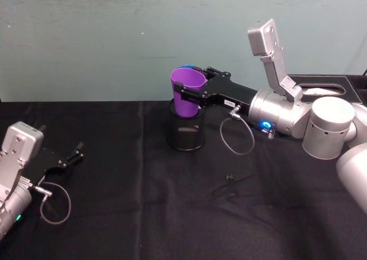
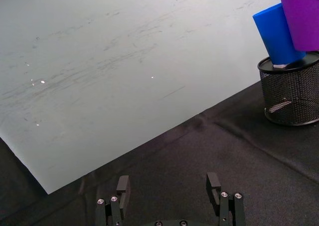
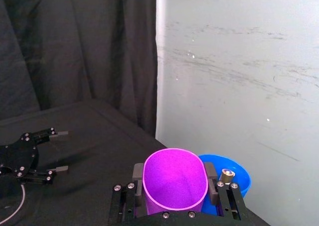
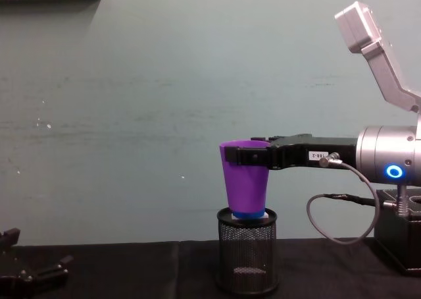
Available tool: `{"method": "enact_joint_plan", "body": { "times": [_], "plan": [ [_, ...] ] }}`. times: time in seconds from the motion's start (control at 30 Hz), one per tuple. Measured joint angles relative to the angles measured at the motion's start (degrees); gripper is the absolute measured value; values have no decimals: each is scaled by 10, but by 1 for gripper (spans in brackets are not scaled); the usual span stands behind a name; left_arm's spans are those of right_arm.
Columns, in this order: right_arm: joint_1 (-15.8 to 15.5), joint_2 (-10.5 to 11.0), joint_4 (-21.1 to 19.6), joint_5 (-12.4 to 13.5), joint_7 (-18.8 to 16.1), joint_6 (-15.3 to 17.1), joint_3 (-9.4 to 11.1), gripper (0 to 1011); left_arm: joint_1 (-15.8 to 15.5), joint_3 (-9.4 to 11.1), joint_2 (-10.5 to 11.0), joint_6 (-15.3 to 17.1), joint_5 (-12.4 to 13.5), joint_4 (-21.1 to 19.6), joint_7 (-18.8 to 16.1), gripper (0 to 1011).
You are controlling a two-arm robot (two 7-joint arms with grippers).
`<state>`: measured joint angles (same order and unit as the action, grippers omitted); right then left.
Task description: Pick up one cup with a gripper and tap it against the other cup.
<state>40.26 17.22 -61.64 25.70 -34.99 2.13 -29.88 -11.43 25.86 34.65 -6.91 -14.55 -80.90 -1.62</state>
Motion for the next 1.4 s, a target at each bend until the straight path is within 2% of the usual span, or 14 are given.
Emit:
{"method": "enact_joint_plan", "body": {
  "times": [0.3, 0.53, 0.73, 0.77, 1.0, 1.17, 1.4],
  "plan": [
    [-1, 1, -1, 0, -1, -1, 0, 728, 0, 0, 0, 0, 0, 0, 0, 1000],
    [-17, 12, -31, 4, -9, 0, 2, 728, 0, 0, 0, 0, 0, 0, 0, 1000],
    [-54, 40, -97, 16, -9, 8, 7, 728, 0, 0, 0, 0, 0, 0, 0, 1000],
    [-54, 40, -97, 16, -9, 8, 7, 728, 0, 0, 0, 0, 0, 0, 0, 1000],
    [-105, 72, -161, 28, -6, 2, 13, 728, 0, 0, 0, 0, 0, 0, 0, 1000],
    [-149, 94, -198, 31, -1, -18, 15, 728, 0, 0, 0, 0, 0, 0, 0, 1000],
    [-211, 113, -229, 5, 17, -63, 14, 728, 0, 0, 0, 0, 0, 0, 0, 1000]
  ]
}}
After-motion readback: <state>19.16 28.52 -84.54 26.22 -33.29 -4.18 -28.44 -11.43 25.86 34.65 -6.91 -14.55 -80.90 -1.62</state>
